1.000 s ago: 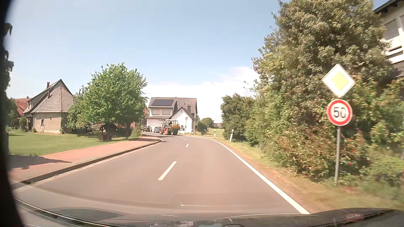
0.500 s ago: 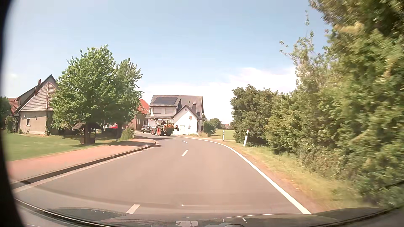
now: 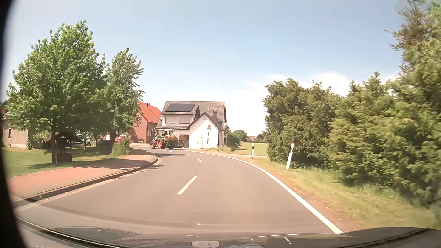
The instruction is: Follow the waypoints while adhering to traffic rules and regulations
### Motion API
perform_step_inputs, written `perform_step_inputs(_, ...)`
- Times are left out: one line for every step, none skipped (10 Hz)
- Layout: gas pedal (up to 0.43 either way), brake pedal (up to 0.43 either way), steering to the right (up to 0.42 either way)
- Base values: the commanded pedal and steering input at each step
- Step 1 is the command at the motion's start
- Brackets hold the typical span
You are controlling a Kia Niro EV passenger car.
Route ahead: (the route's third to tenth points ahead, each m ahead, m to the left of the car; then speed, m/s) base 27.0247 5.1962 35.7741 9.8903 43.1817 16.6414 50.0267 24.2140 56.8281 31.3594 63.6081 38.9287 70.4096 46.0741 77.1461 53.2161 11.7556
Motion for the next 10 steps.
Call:
perform_step_inputs(0.0,0.152,-0.012)
perform_step_inputs(0.0,0.104,-0.016)
perform_step_inputs(0.0,0.0,-0.021)
perform_step_inputs(0.0,0.0,-0.027)
perform_step_inputs(0.0,0.0,-0.033)
perform_step_inputs(0.0,0.0,-0.04)
perform_step_inputs(0.039,0.0,-0.047)
perform_step_inputs(0.059,0.0,-0.054)
perform_step_inputs(0.079,0.0,-0.06)
perform_step_inputs(0.087,0.0,-0.067)
